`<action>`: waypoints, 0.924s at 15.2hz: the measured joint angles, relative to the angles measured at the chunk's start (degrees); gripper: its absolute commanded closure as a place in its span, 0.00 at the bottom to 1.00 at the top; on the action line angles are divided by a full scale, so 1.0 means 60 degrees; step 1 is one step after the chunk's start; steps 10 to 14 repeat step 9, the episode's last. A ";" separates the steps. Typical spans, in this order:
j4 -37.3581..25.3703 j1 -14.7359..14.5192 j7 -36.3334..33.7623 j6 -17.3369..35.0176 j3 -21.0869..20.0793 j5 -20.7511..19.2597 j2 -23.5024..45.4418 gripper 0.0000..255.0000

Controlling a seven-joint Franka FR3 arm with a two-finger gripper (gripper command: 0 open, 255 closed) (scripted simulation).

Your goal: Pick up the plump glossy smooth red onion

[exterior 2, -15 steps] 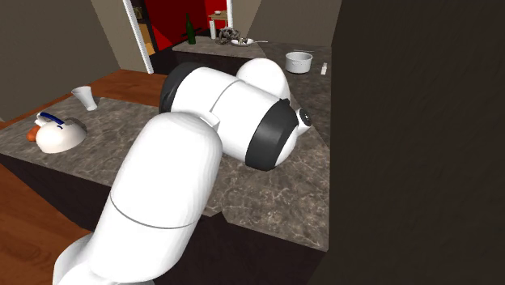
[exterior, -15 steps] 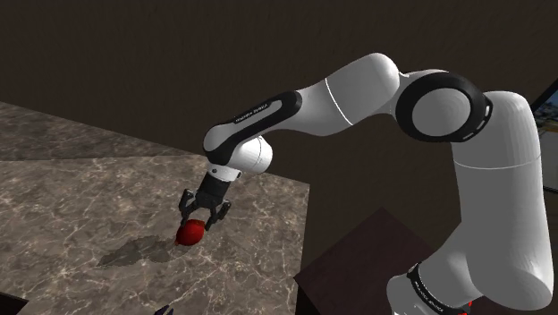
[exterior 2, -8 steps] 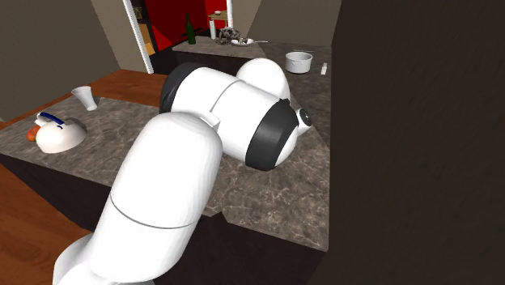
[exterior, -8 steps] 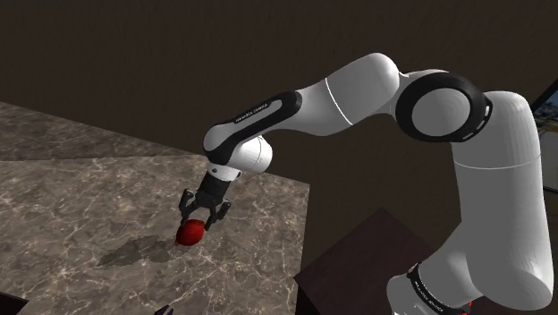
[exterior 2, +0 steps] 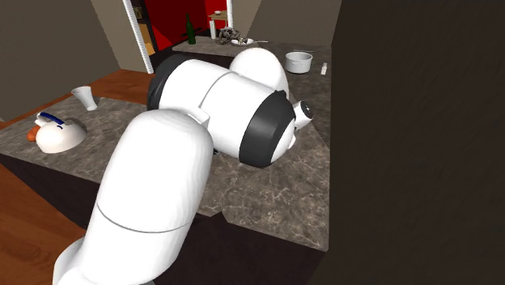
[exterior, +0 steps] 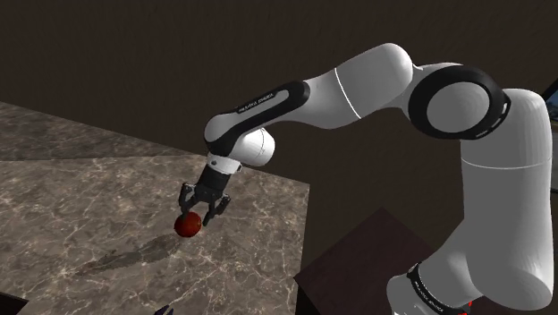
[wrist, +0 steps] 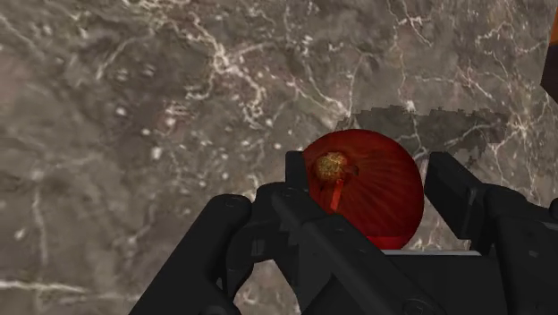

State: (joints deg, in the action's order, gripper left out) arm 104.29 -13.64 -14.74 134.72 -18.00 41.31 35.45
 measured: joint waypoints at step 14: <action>0.0121 0.0051 -0.0471 -0.0570 0.0016 -0.0121 -0.0808 1.00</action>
